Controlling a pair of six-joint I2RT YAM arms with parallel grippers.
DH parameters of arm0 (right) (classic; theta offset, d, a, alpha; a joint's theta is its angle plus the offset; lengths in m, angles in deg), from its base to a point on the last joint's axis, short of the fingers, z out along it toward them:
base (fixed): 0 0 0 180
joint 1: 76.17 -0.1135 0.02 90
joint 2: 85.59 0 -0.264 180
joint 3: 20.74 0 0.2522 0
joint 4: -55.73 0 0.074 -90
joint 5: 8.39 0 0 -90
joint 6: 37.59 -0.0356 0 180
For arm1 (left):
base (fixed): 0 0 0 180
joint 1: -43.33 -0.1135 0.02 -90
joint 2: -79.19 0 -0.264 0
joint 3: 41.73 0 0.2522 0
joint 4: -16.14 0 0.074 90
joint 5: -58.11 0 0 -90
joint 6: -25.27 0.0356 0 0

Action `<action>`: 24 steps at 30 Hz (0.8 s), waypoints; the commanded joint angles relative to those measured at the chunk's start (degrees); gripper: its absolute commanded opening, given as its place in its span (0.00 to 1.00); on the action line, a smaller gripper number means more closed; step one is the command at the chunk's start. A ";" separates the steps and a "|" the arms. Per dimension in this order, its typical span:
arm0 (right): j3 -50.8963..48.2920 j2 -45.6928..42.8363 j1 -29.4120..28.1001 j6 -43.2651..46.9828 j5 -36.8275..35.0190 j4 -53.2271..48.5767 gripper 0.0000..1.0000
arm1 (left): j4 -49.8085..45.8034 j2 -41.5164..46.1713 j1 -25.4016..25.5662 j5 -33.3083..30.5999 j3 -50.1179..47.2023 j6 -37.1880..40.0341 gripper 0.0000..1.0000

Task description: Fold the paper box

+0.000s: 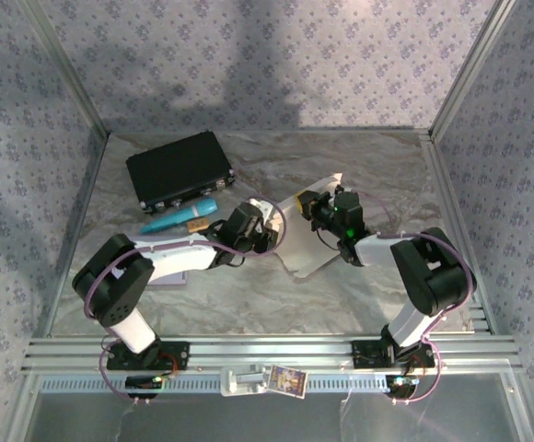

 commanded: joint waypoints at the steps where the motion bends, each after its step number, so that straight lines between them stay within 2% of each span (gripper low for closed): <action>1: 0.00 -0.07 0.47 0.86 0.22 -5.94 0.00 | -2.16 2.12 -0.39 2.47 -0.91 4.14 0.30; 11: -0.15 0.99 0.30 0.66 0.57 -5.04 0.00 | 1.18 -0.52 -3.87 3.03 0.52 2.08 0.28; 15: -0.62 1.68 -0.12 2.93 0.33 -2.87 0.00 | 3.54 -2.30 -3.59 4.82 1.39 0.40 0.28; 24: -1.87 3.83 -0.38 3.40 0.22 2.83 0.00 | 4.91 -3.01 -2.77 3.44 1.44 -1.81 0.28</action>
